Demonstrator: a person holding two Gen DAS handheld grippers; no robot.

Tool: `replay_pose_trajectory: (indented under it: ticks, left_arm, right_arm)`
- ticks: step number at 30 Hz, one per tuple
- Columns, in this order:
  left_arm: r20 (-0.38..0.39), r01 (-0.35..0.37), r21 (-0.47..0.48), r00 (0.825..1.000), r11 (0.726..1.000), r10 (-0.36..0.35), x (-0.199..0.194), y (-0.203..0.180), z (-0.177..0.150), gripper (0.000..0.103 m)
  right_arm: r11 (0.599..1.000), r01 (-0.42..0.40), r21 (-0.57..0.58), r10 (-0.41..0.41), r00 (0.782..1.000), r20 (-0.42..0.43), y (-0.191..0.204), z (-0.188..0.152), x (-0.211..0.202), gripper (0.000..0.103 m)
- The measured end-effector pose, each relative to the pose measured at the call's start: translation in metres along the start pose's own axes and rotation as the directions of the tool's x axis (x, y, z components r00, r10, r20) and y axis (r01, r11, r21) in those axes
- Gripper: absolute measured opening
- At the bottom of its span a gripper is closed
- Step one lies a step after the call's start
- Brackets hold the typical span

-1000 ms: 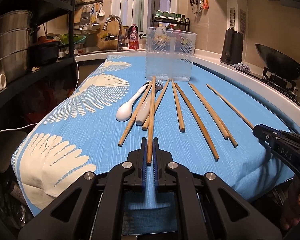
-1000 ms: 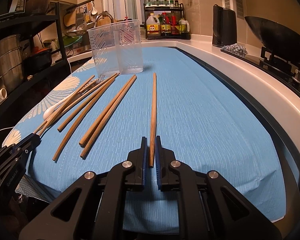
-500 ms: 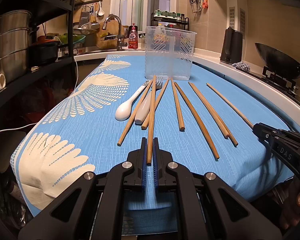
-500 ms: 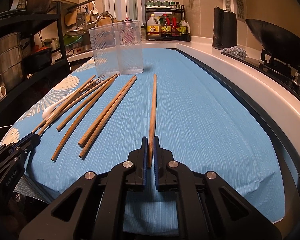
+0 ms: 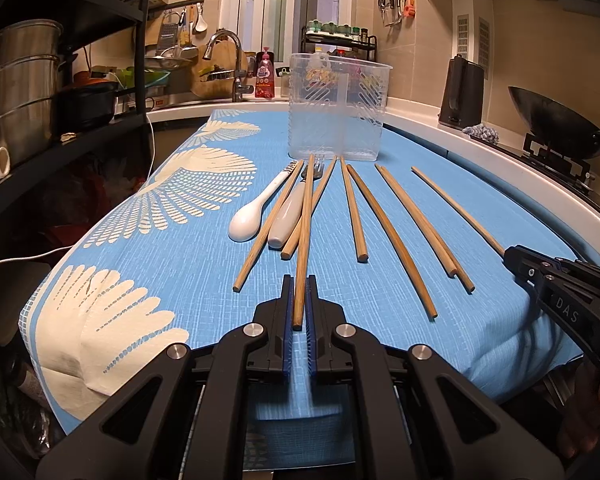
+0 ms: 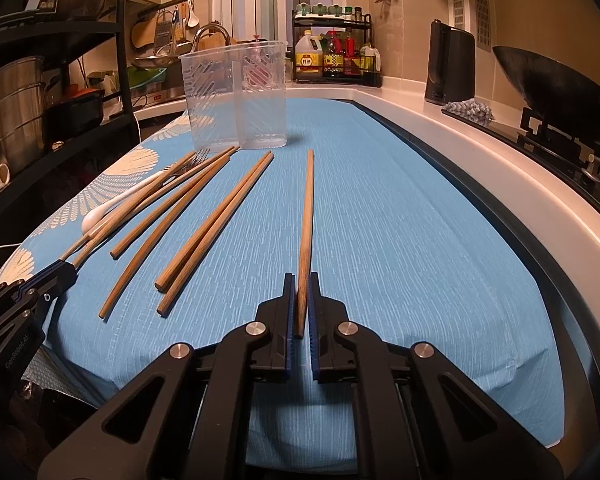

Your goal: Organize utensils

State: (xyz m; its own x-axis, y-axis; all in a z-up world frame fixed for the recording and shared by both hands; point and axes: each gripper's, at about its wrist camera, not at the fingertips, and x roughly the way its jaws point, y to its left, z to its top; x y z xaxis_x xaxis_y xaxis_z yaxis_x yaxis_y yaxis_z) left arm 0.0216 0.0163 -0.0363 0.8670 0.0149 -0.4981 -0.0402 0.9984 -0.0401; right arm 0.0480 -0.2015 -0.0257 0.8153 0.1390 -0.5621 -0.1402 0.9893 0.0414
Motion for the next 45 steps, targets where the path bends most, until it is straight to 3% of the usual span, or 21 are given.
replay_pose_trajectory:
  ticks: [13,28,38,45]
  left_arm:
    - [0.004,0.000,0.013,1.000,1.000,0.000,0.000,-0.006,0.004,0.006]
    - [0.085,-0.009,0.000,0.996,1.000,0.009,-0.026,0.007,0.019,0.005]
    - [0.177,-0.006,0.004,0.984,1.000,0.005,-0.046,0.015,0.064,0.005]
    - [0.241,-0.003,0.058,0.970,0.998,-0.012,-0.047,0.017,0.121,0.005]
  right_arm:
    - [1.000,-0.004,0.005,0.004,1.000,0.010,-0.004,0.003,-0.005,0.005]
    - [1.000,-0.004,-0.006,0.004,0.995,0.098,-0.005,0.027,-0.053,0.005]
    - [0.999,-0.026,-0.020,0.029,0.984,0.177,-0.012,0.072,-0.080,0.005]
    - [0.998,-0.049,-0.041,0.057,0.975,0.213,-0.015,0.118,-0.078,0.005]
